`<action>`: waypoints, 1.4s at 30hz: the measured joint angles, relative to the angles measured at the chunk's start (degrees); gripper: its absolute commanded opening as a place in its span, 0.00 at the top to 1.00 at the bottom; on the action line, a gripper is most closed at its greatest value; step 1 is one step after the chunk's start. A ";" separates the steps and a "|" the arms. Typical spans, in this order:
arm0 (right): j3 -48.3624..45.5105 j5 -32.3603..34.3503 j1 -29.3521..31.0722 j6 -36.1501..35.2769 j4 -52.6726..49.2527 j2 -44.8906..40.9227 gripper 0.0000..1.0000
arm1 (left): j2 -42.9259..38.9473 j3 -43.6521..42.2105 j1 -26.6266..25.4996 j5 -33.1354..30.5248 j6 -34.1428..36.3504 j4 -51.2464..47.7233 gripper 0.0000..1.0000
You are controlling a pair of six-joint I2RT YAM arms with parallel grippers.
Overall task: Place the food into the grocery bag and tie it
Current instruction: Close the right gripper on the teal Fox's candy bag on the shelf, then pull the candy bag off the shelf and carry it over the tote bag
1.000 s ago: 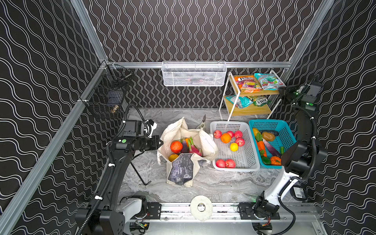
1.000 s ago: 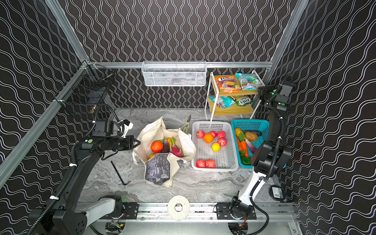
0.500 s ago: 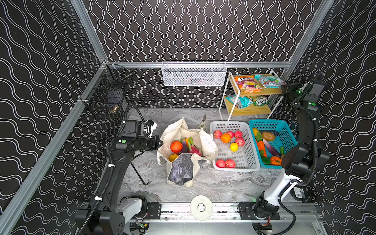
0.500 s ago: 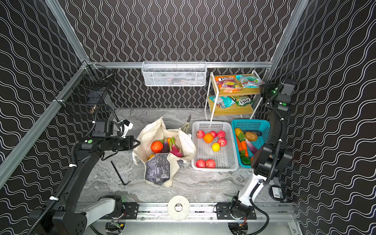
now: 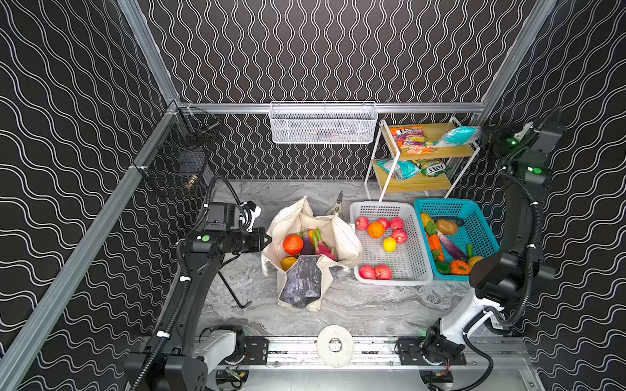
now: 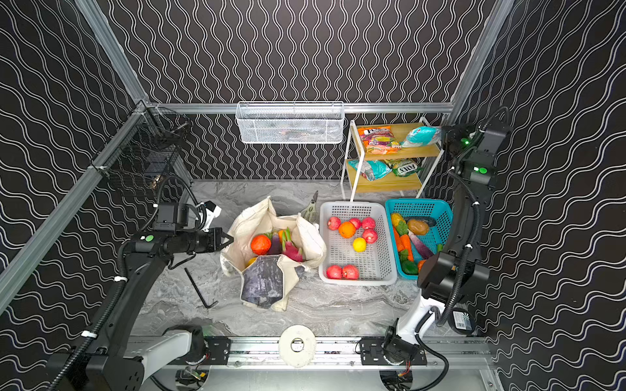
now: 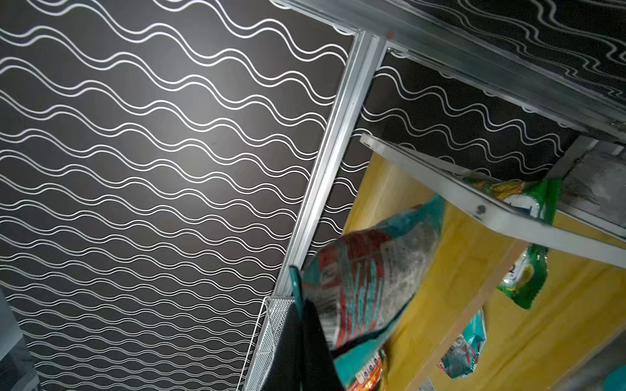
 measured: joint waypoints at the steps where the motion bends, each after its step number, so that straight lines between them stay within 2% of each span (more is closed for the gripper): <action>1: 0.26 -0.09 0.00 0.00 -0.02 -0.17 1.00 | -0.04 -0.07 0.00 0.00 -0.02 0.04 1.00; 12: 8.07 -0.81 -0.02 -1.07 -3.54 -3.19 1.00 | -0.42 -1.22 0.00 0.02 -0.02 0.42 1.00; 22: 7.82 -2.25 -1.46 -2.19 -6.10 -10.88 1.00 | -0.92 -1.18 0.00 -0.02 -0.04 0.15 1.00; 27: 1.68 -4.76 -1.53 -2.56 -6.45 -16.44 1.00 | -1.01 -1.18 0.00 -0.02 -0.04 0.15 1.00; 34: -12.72 -8.07 -0.46 -3.06 -6.38 -27.85 1.00 | -0.85 -0.94 0.00 -0.04 -0.04 -0.11 1.00; 39: -21.62 -9.09 3.72 -3.61 -6.03 -33.83 1.00 | -1.25 -0.66 0.00 0.00 -0.04 -0.87 1.00; 42: -25.33 -8.00 8.79 -4.35 -6.75 -36.37 1.00 | -1.64 -0.66 0.00 0.00 -0.04 -1.53 1.00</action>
